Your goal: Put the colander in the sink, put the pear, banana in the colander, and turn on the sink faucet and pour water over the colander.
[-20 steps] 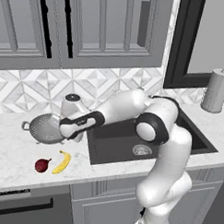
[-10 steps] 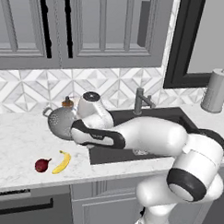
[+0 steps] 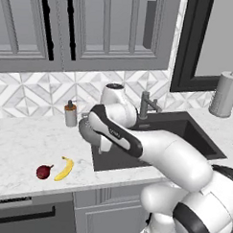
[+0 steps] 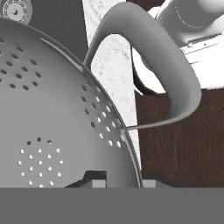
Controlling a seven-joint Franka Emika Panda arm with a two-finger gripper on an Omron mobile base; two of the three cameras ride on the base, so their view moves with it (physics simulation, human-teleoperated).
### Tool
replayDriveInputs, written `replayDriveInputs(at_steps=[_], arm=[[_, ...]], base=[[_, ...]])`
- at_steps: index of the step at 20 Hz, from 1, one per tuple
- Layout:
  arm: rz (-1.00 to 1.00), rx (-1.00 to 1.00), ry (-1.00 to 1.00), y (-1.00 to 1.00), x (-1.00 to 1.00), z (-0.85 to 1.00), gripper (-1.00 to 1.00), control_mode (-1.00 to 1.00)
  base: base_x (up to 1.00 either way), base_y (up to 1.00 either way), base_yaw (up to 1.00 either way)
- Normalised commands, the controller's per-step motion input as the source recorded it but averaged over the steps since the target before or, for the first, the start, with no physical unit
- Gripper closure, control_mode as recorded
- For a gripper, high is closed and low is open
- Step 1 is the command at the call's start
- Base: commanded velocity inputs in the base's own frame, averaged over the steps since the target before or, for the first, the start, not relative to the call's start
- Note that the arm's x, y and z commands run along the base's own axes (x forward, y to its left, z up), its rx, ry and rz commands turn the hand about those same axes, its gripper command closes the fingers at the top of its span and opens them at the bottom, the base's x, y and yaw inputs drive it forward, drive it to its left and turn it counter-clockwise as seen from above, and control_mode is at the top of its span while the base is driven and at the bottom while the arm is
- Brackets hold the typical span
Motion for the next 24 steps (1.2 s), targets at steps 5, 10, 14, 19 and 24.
replayDriveInputs(at_steps=[5,10,14,19,24], arm=[[-0.7,-0.06,0.47,-0.18,0.0,0.11,1.0,-1.0],[-0.69,-0.08,0.1,-0.15,0.0,-0.17,1.0,-1.0],[-0.54,-0.14,-0.07,-0.09,0.0,-0.28,1.0,-1.0],[-0.53,-0.17,-0.03,-0.01,0.05,-0.12,1.0,-1.0],[-0.51,-0.19,-0.06,0.0,0.32,0.0,1.0,-1.0]], base=[[0.0,0.0,0.0],[0.0,0.0,0.0],[0.0,0.0,0.0],[0.0,0.0,0.0],[0.0,0.0,0.0]])
